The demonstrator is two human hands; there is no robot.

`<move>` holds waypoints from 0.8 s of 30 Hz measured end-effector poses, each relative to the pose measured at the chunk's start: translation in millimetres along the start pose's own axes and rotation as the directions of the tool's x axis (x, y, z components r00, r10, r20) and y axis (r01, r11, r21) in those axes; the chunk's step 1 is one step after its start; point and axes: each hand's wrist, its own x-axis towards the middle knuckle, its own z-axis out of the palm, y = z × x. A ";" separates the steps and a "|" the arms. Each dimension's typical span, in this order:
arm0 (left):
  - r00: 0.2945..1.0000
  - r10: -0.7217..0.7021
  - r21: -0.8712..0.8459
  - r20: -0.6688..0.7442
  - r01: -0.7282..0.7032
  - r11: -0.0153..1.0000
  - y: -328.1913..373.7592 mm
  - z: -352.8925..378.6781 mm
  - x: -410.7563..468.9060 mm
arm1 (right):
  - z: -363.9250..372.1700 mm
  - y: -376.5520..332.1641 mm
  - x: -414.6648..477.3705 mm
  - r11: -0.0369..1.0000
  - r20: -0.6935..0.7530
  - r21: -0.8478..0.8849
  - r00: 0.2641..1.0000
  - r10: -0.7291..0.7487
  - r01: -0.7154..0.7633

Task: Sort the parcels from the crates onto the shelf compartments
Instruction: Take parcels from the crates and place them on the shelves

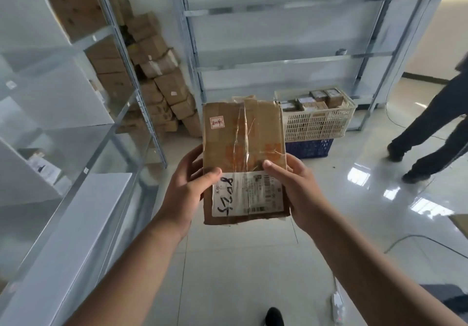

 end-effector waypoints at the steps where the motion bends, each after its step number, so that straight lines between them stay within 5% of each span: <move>1: 1.000 -0.002 0.000 0.000 0.002 1.000 1.3 3.4 13.2 | -2.2 -3.1 15.4 1.000 0.003 -0.004 1.000 0.001 -0.001; 12: 0.993 -0.036 -0.057 -0.114 0.029 0.998 -1.3 19.2 217.4 | -7.5 -39.7 236.6 0.998 0.071 -0.045 0.997 0.036 -0.033; 24: 0.979 -0.076 -0.112 -0.189 0.056 0.992 -14.1 -63.4 453.3 | 84.9 -40.5 478.6 0.992 0.135 -0.112 0.989 0.064 -0.049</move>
